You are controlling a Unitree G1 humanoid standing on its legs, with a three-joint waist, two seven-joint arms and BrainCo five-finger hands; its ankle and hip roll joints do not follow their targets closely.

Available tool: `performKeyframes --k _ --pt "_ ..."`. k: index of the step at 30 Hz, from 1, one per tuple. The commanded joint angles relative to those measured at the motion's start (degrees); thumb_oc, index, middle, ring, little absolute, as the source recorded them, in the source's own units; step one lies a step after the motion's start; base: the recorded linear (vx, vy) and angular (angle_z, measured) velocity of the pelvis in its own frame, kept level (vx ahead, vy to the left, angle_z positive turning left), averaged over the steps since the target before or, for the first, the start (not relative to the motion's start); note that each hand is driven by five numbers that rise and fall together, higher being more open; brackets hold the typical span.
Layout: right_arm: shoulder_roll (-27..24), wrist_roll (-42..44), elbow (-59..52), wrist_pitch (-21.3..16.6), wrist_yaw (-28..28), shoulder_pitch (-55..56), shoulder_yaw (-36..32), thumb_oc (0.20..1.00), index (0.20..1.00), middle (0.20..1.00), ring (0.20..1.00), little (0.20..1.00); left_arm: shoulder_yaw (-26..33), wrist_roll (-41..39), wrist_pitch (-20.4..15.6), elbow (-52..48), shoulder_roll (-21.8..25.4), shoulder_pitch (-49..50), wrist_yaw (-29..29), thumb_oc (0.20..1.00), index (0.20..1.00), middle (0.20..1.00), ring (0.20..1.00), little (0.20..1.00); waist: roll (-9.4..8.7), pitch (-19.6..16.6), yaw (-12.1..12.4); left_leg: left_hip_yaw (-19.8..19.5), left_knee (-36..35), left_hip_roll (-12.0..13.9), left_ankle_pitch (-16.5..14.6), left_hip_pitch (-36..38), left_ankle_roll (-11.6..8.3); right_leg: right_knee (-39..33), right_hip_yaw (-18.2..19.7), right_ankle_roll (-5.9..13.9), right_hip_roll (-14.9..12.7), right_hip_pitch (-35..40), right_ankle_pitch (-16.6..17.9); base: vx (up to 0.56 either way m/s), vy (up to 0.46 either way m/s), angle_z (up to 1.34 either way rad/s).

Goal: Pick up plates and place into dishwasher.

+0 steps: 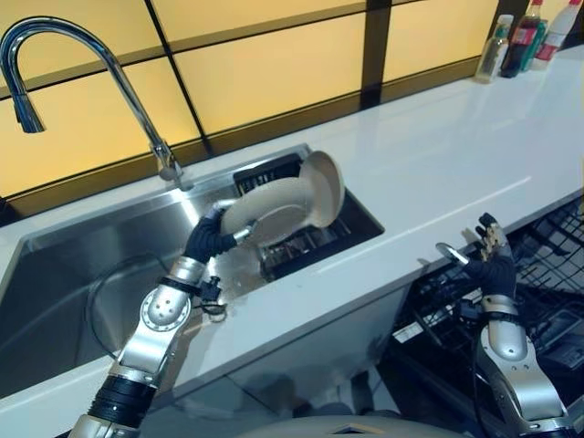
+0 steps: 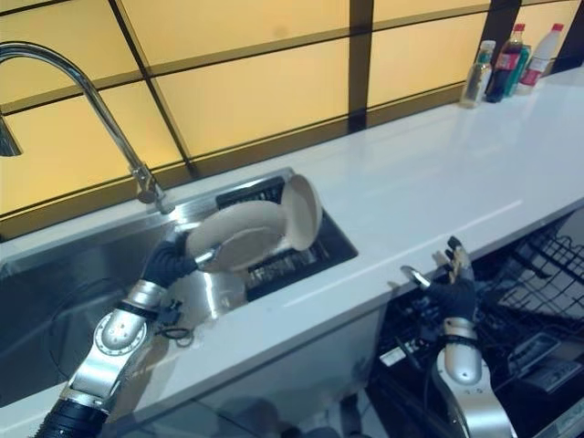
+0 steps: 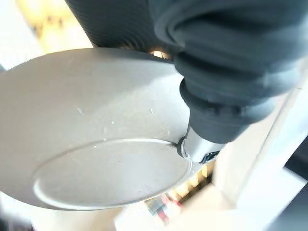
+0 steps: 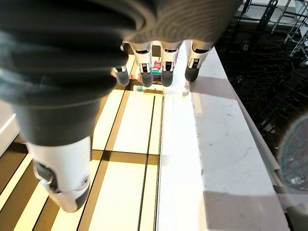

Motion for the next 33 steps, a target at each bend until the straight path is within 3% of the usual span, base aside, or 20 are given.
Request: performKeyframes --k 1,5,11,24,28,33 --pt "-0.62 3.23 -5.49 -9.83 16.64 -17.98 10.73 1.000 1.000 1.000 1.000 1.000 -1.18 -11.66 1.80 -5.36 1.92 -6.01 -7.73 0.200 0.200 0.200 0.200 0.200 -3.46 -0.18 6.18 0.21 0.51 -0.01 -5.95 3.44 -0.37 0.15 -2.45 4.44 -1.87 -0.41 -2.59 -0.07 -0.021 -0.08" --pt "-3.24 7.11 -6.25 -11.85 24.71 -20.10 12.21 1.000 1.000 1.000 1.000 1.000 -1.52 -14.24 3.69 -6.42 2.63 -6.06 -10.10 0.200 0.200 0.200 0.200 0.200 -3.85 -1.06 7.24 -0.66 0.51 -0.10 -6.08 3.36 -0.27 0.15 -2.96 4.28 -1.88 -0.01 -2.80 -0.03 -0.017 0.13" --pt "-4.79 9.81 -7.63 -12.42 32.01 -21.04 12.64 1.000 1.000 1.000 1.000 1.000 -0.64 -13.67 5.98 -7.34 2.68 -5.16 -11.85 0.200 0.200 0.200 0.200 0.200 -4.37 -2.04 8.34 -1.53 0.51 -0.14 -5.98 3.09 -0.16 0.15 -3.56 4.16 -2.03 0.37 -2.98 0.00 -0.013 0.44" --pt "-3.24 9.13 -7.49 -11.57 35.54 -22.16 12.99 1.000 1.000 1.000 1.000 1.000 -0.35 -12.58 7.28 -6.69 1.43 -6.06 -12.61 0.200 0.200 0.200 0.200 0.200 -4.64 -2.62 8.62 -1.95 0.51 -0.59 -6.18 3.07 0.28 0.15 -3.30 4.07 -2.18 0.36 -2.84 0.00 0.000 0.05" --pt "-2.90 9.68 -7.26 -9.29 35.75 -21.91 13.27 1.000 1.000 1.000 1.000 1.000 -0.55 -12.11 7.07 -6.44 1.21 -6.33 -12.74 0.200 0.200 0.200 0.200 0.200 -4.75 -2.62 8.47 -1.79 0.51 -0.69 -6.25 3.14 0.42 0.15 -3.03 4.06 -2.19 0.33 -2.80 0.00 0.000 0.00" --pt "-2.43 12.89 -6.76 -5.22 40.33 -21.72 14.78 1.000 1.000 1.000 1.000 1.000 -1.18 -12.70 7.11 -6.07 0.71 -6.88 -12.75 0.200 0.200 0.200 0.200 0.200 -4.92 -2.65 8.31 -1.72 0.51 -0.78 -6.28 3.17 0.46 0.15 -2.79 4.08 -2.18 0.28 -2.80 0.00 0.000 0.00"
